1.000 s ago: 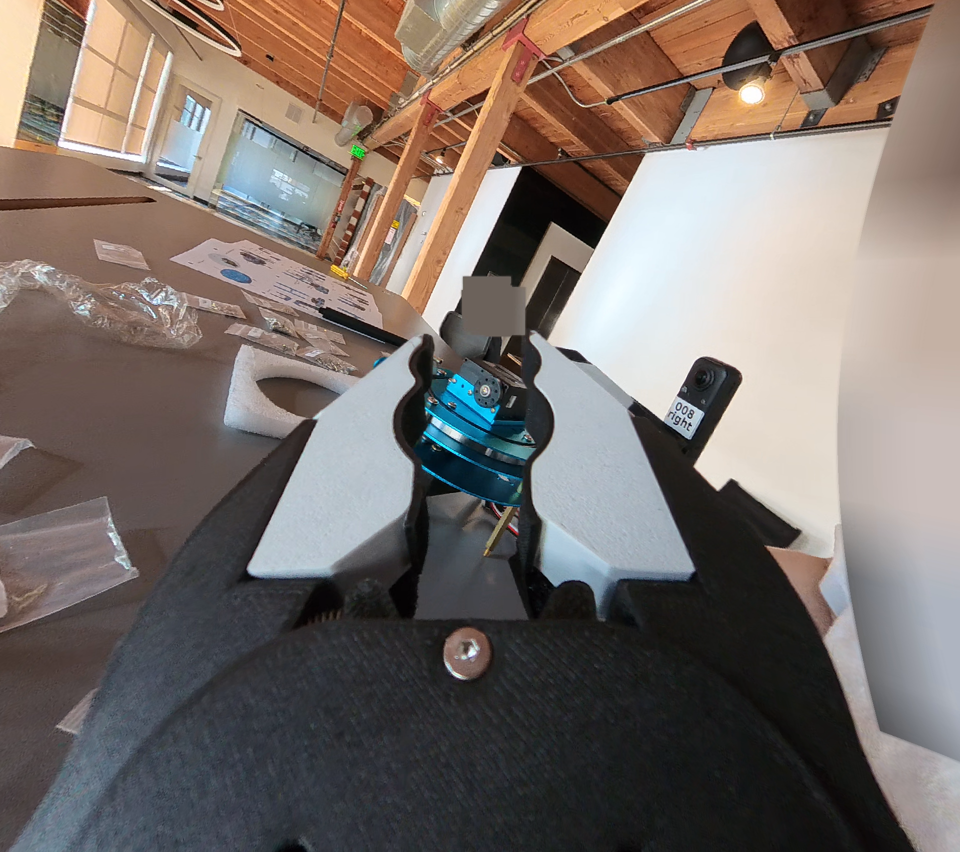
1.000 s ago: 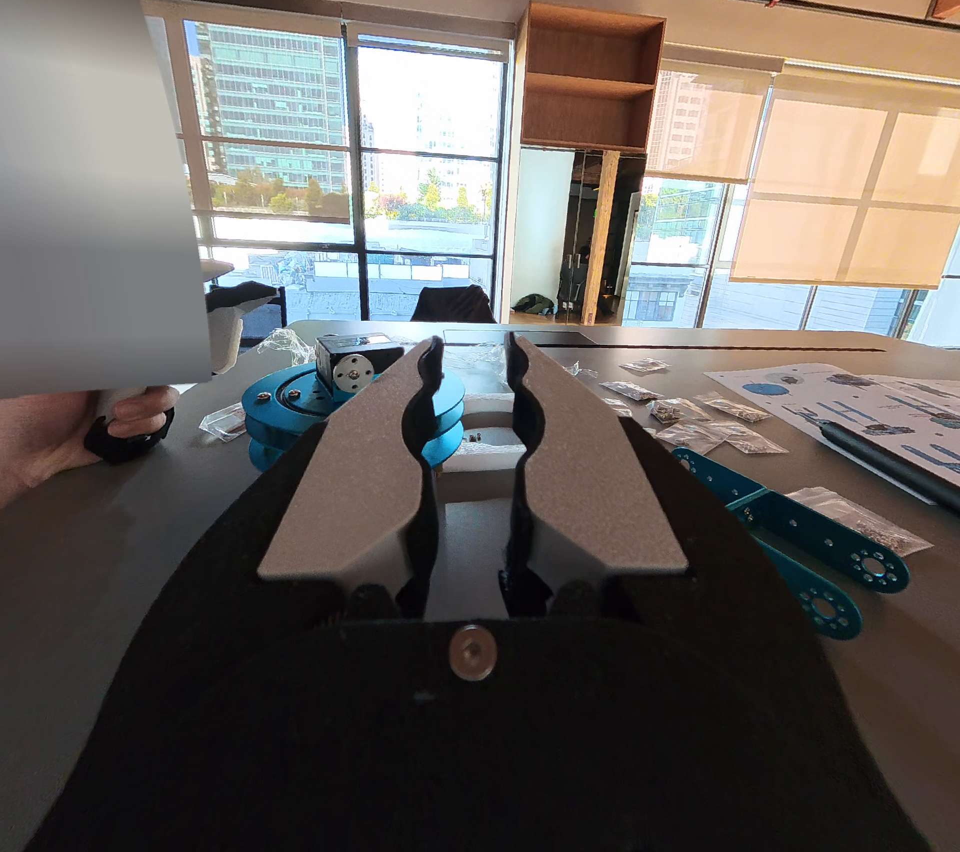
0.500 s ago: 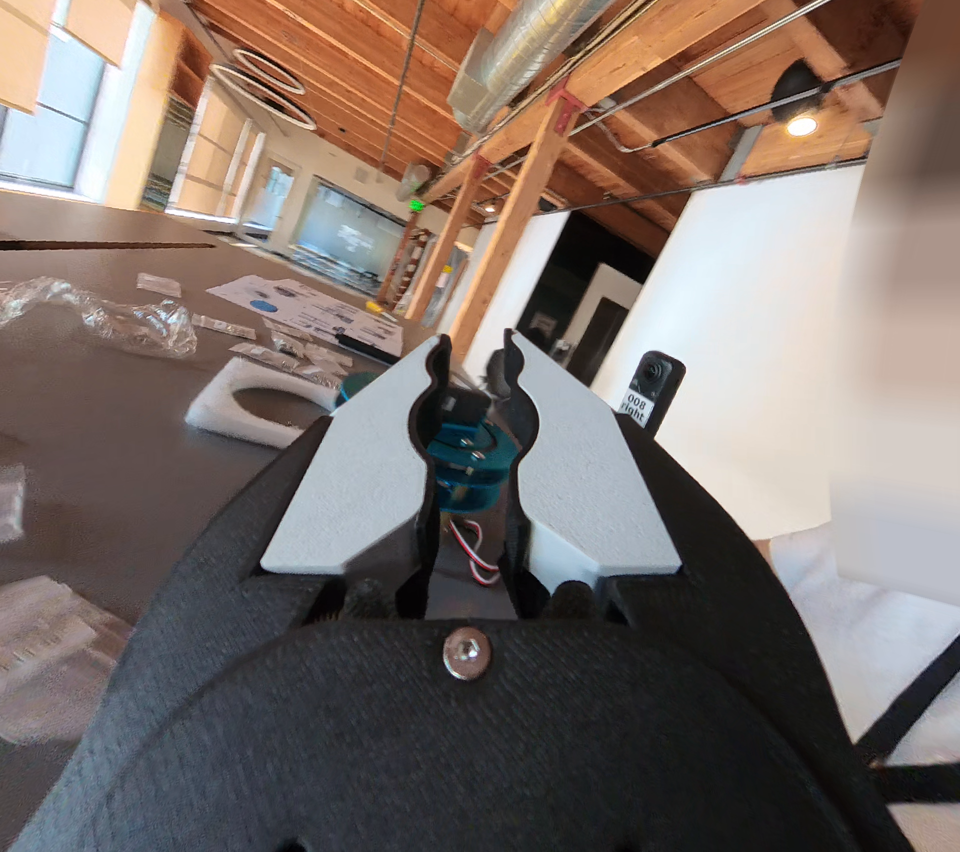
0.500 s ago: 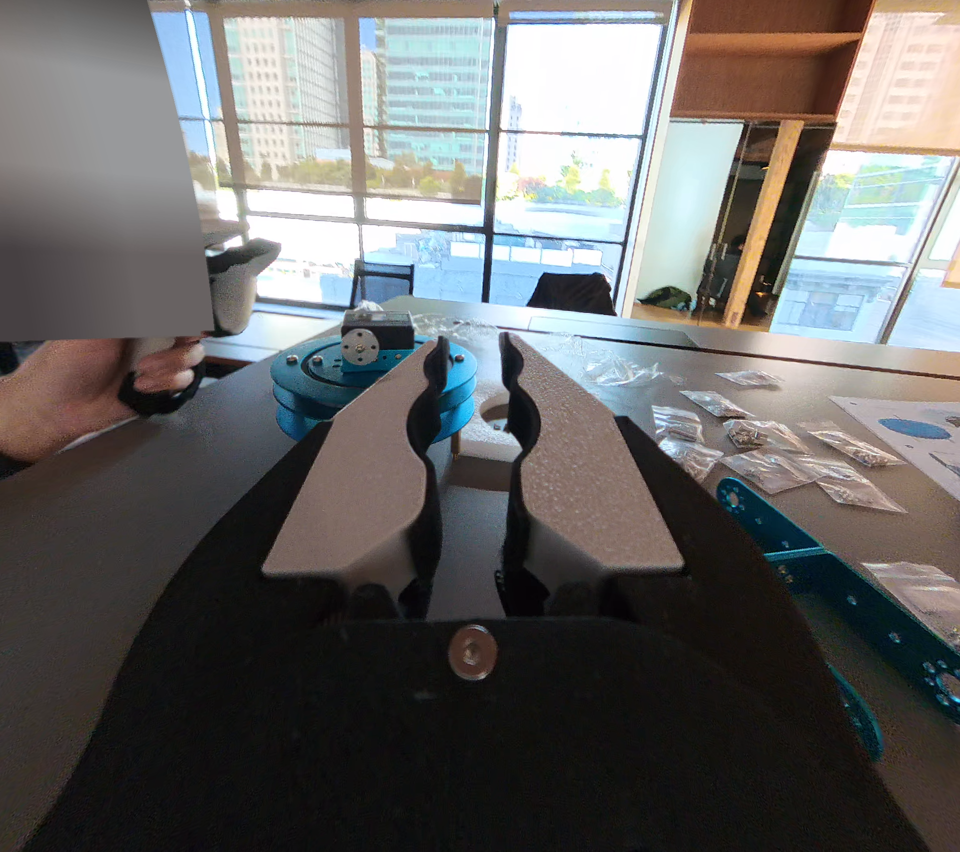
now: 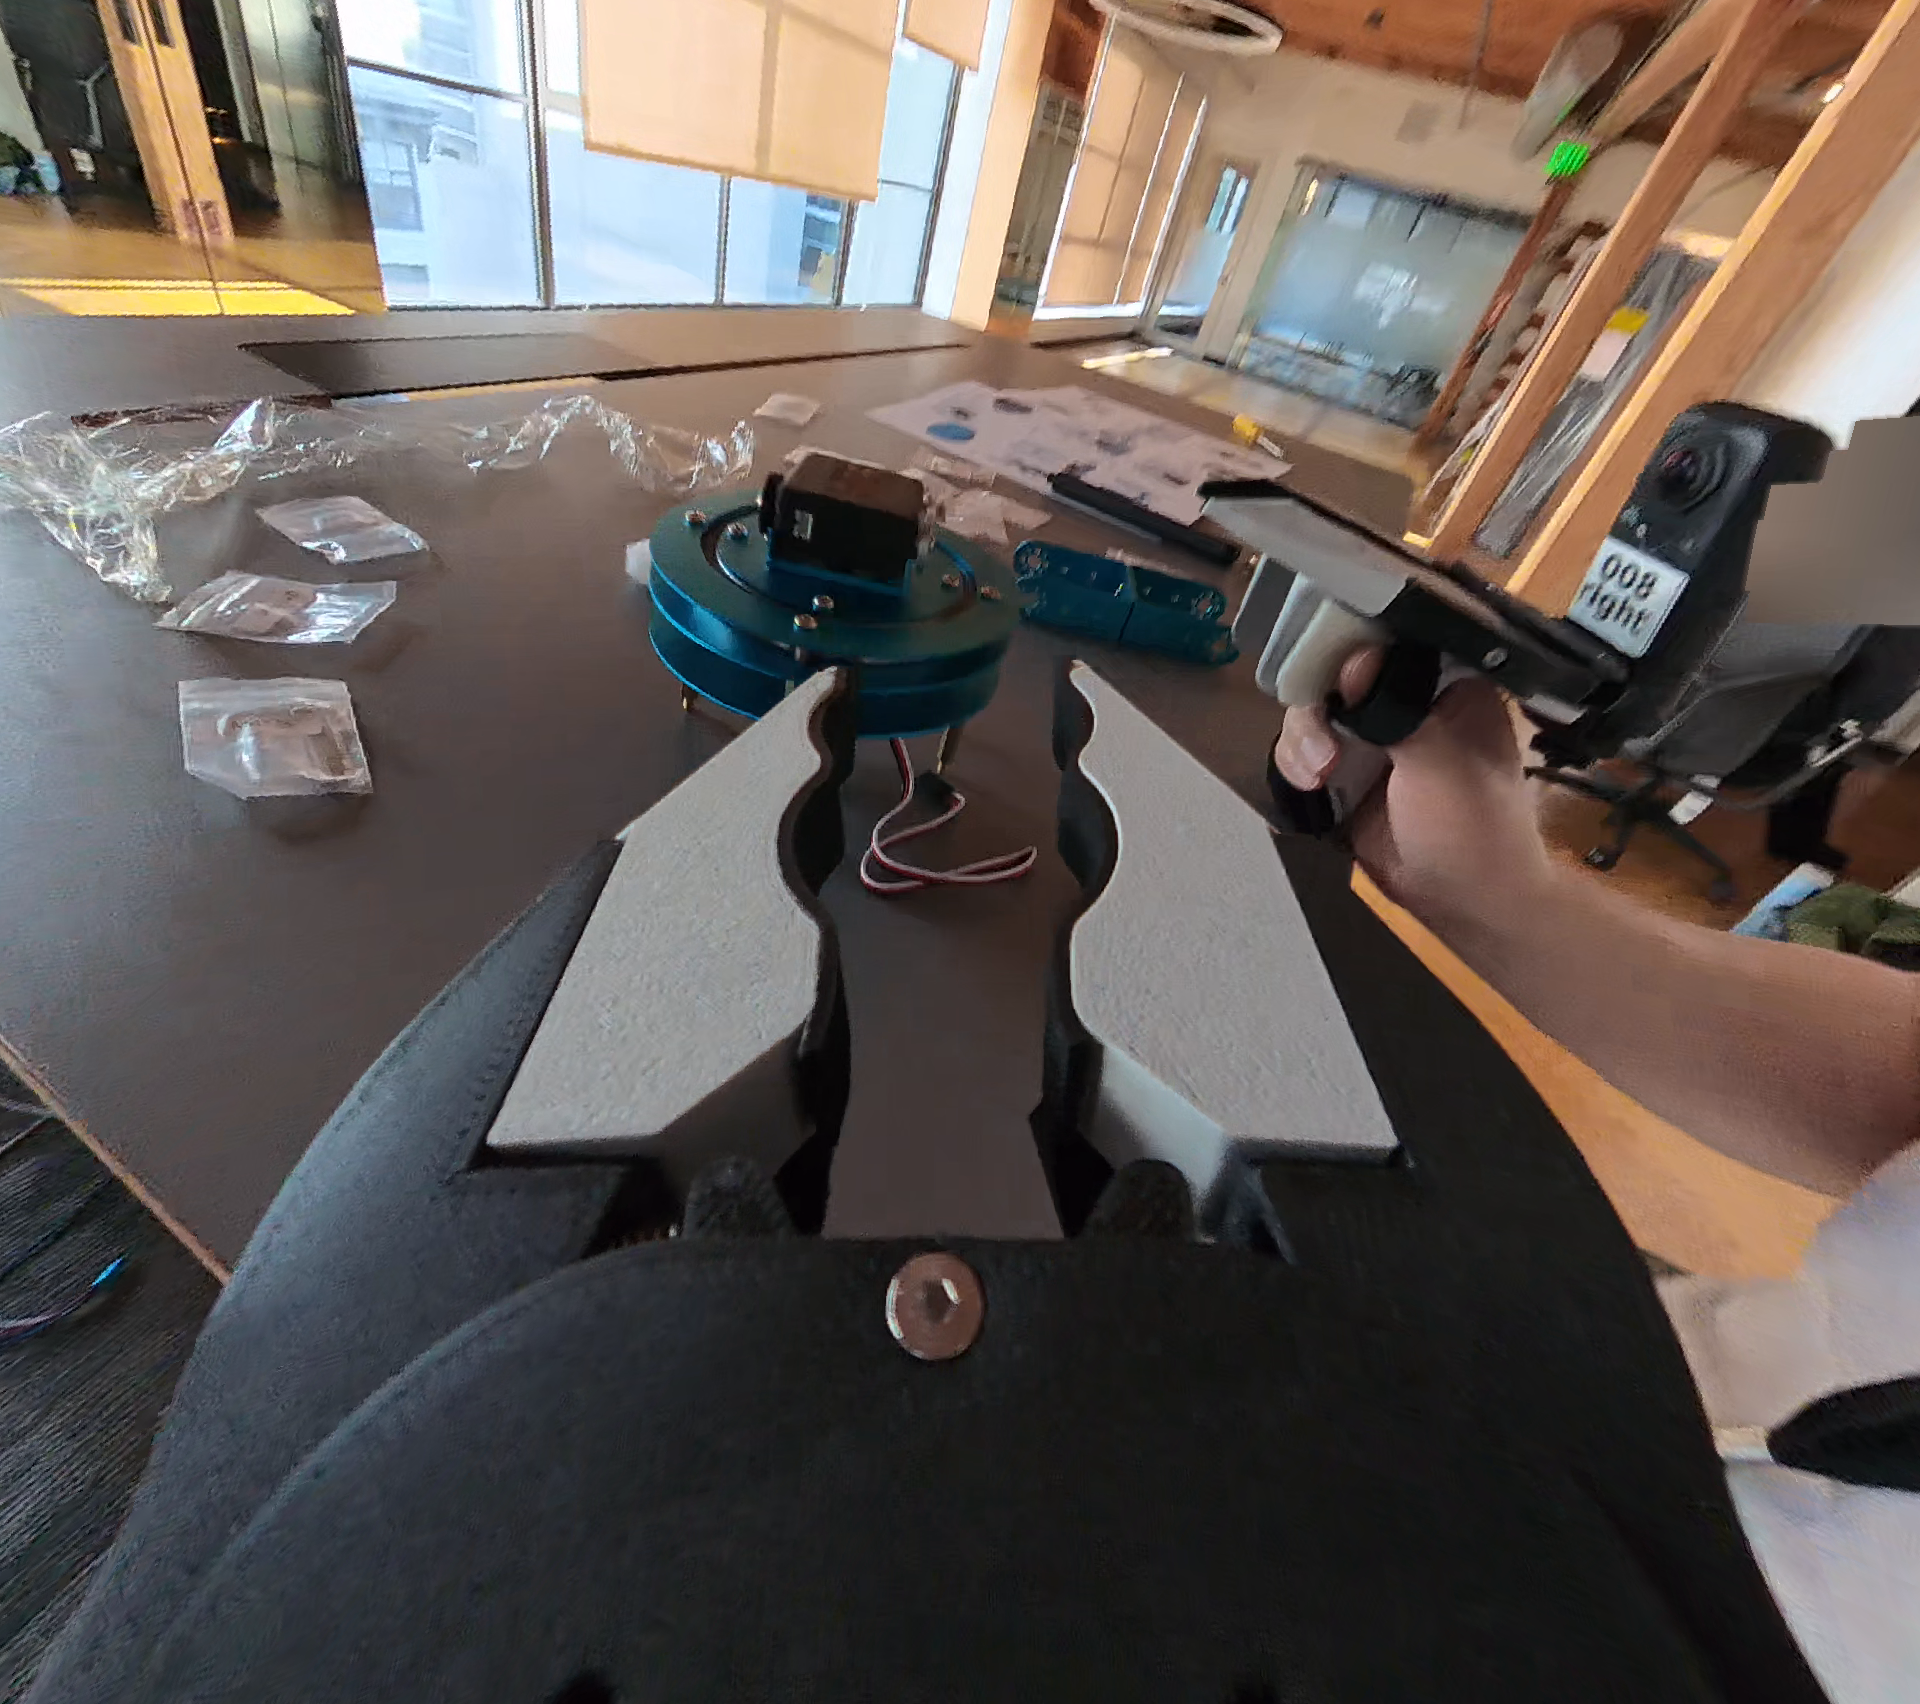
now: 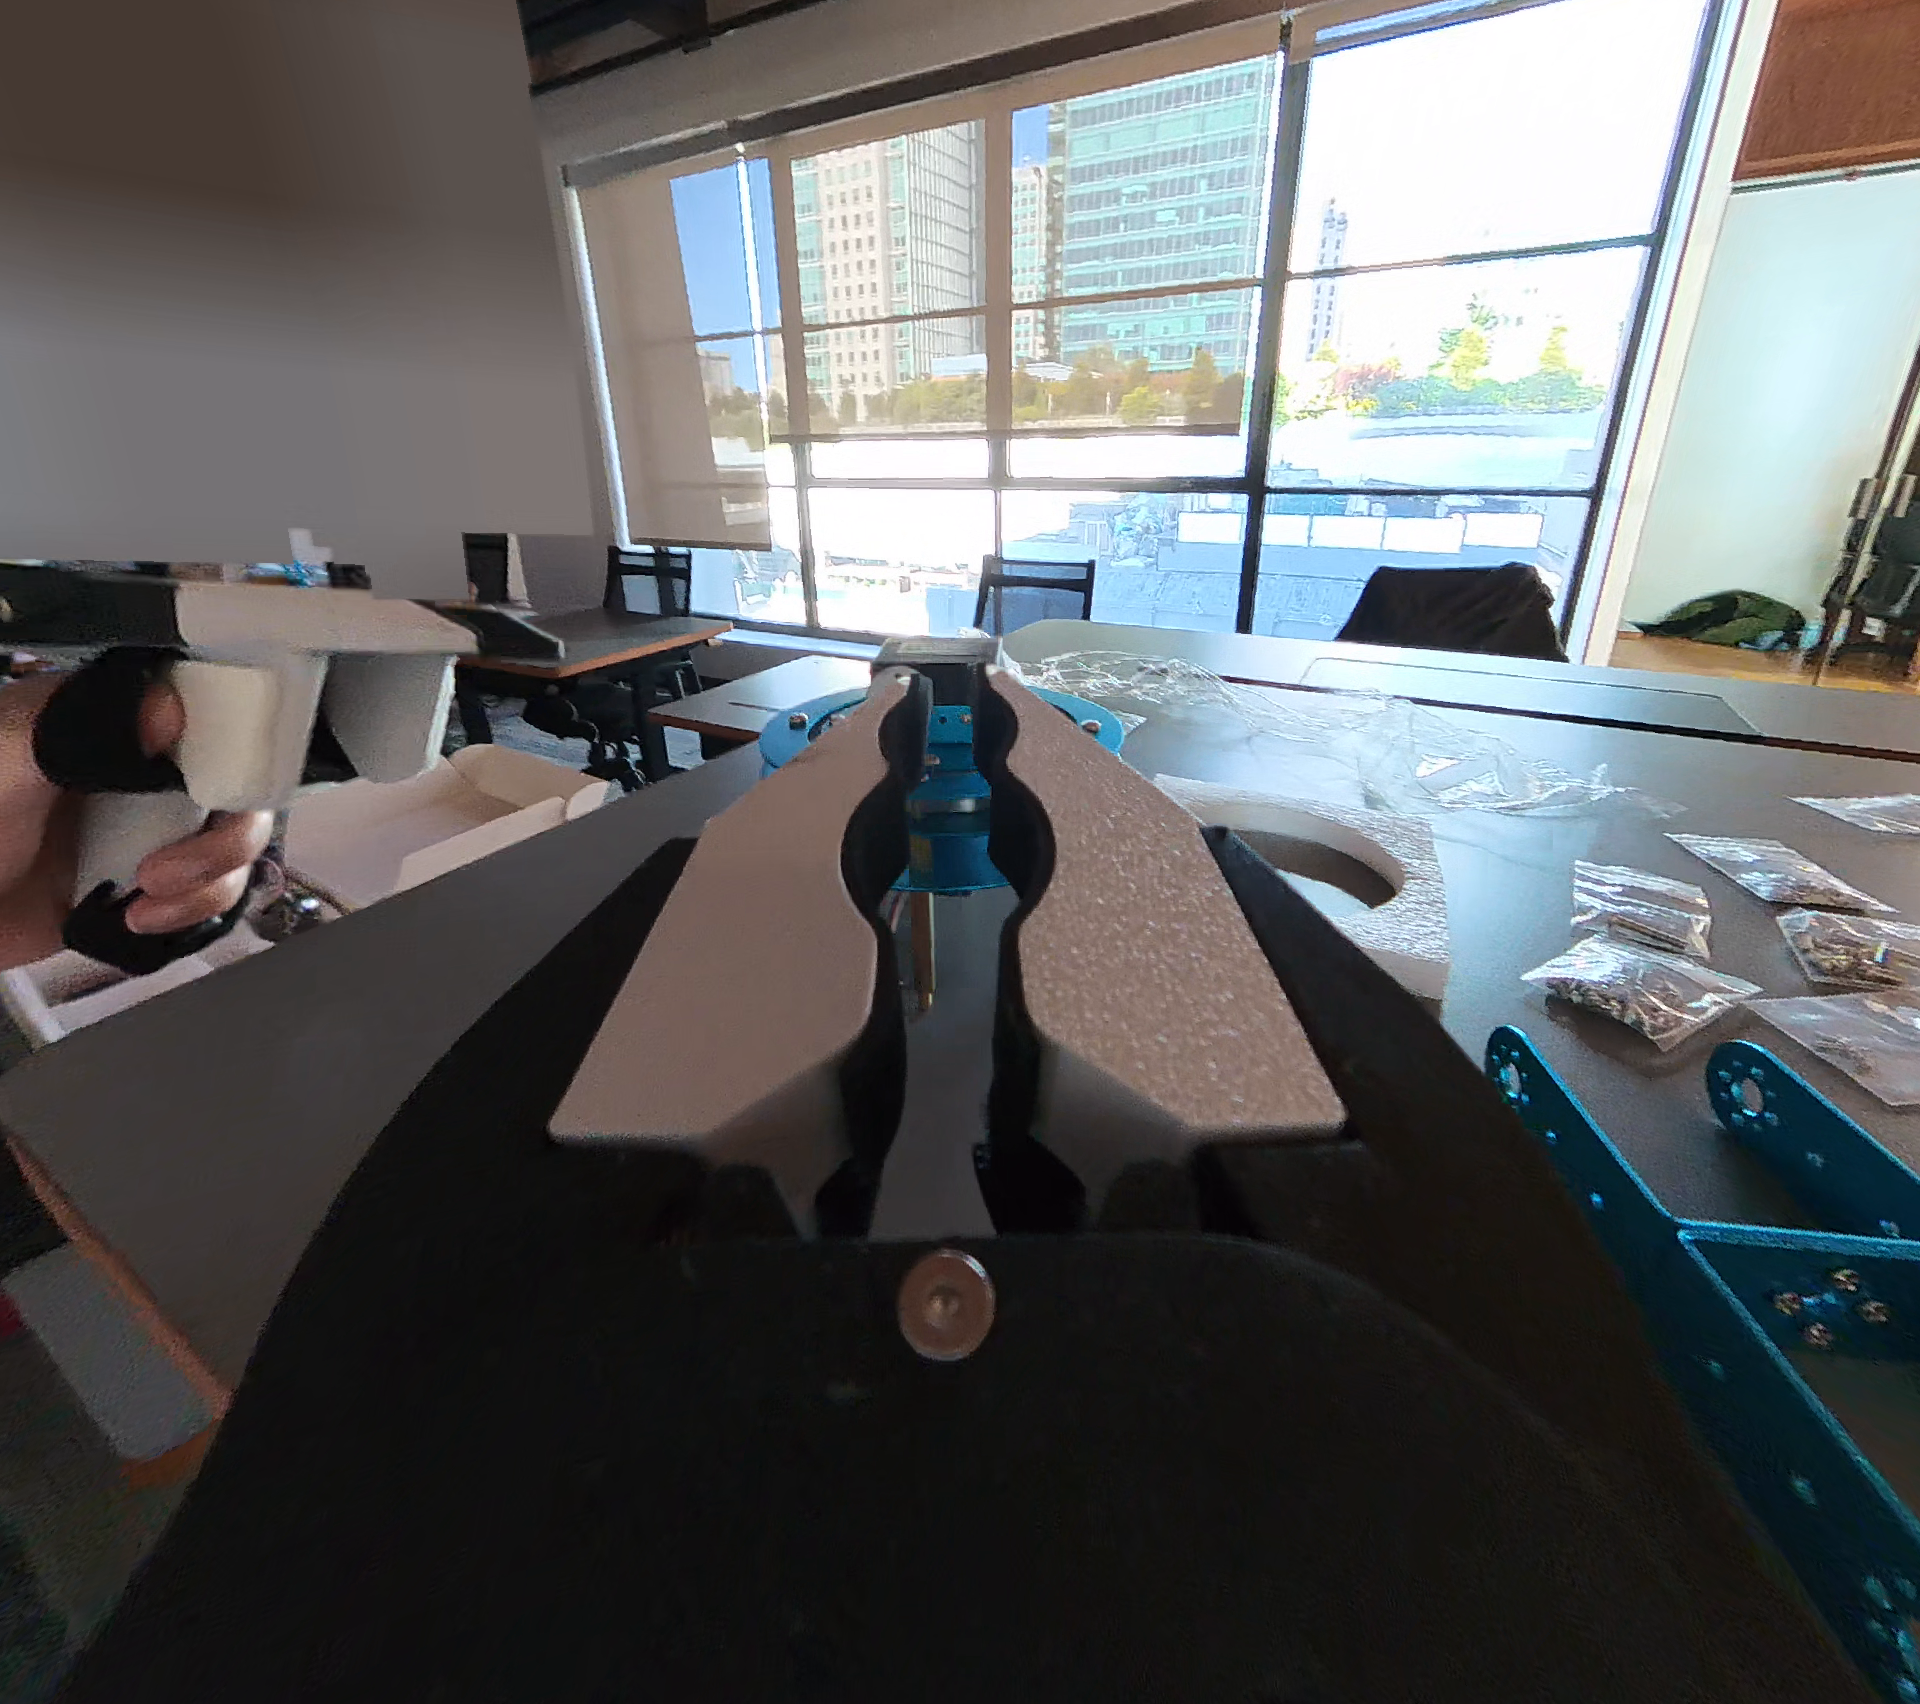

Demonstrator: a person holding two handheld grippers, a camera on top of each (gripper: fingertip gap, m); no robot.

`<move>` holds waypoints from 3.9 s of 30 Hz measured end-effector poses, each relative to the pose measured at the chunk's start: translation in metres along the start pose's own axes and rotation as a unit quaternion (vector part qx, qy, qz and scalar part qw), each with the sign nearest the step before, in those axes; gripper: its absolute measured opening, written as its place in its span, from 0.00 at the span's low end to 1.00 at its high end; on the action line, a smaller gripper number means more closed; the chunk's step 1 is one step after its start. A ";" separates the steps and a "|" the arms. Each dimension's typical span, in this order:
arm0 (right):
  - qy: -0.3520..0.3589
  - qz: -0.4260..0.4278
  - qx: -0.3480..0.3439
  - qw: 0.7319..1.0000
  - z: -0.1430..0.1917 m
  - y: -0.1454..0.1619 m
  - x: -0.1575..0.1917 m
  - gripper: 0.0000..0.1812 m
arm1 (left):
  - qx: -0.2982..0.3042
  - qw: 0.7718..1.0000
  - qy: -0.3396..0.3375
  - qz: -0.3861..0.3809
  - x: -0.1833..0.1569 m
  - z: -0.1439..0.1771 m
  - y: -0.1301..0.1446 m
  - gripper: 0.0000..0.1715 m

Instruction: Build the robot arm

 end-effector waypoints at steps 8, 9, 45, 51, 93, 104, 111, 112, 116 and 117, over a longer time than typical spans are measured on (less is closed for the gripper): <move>-0.018 0.040 0.038 0.998 0.054 -0.002 -0.026 0.04 | 0.049 0.998 -0.016 -0.032 0.001 -0.047 -0.008 0.26; 0.003 0.053 0.050 0.997 0.065 -0.003 -0.040 0.04 | 0.054 0.998 -0.013 -0.027 0.000 -0.054 -0.010 0.27; -0.127 0.176 0.242 0.946 0.182 0.021 -0.405 0.17 | 0.069 0.940 -0.333 0.022 -0.171 -0.287 -0.002 0.37; -0.141 0.220 0.237 0.936 0.178 0.024 -0.411 0.17 | 0.057 0.916 -0.396 0.028 -0.153 -0.255 0.011 0.31; -0.168 0.145 0.231 0.947 0.188 0.017 -0.439 0.14 | -0.133 0.866 -0.481 -0.026 -0.162 -0.202 -0.027 0.19; -0.151 0.129 0.222 0.955 0.188 0.014 -0.448 0.14 | -0.083 0.886 -0.455 -0.035 -0.132 -0.260 -0.013 0.17; -0.137 0.121 0.226 0.957 0.183 0.014 -0.451 0.14 | -0.104 0.881 -0.460 -0.036 -0.126 -0.262 -0.017 0.16; -0.135 0.120 0.227 0.957 0.183 0.015 -0.451 0.13 | -0.094 0.879 -0.466 -0.035 -0.125 -0.263 -0.016 0.16; -0.128 0.111 0.233 0.958 0.181 0.015 -0.454 0.13 | -0.051 0.874 -0.482 -0.039 -0.119 -0.271 -0.013 0.16; -0.127 0.109 0.233 0.958 0.181 0.015 -0.454 0.13 | -0.042 0.873 -0.483 -0.045 -0.119 -0.274 -0.013 0.15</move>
Point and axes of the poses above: each gripper's, where its closed fingertips meet, z back along the fingers, y out of its underside, x = y × z across the jaws, the point moved 5 cm from there along z, back along the fingers, and after that the axes turned 10 degrees about x, right-handed, at the moved point
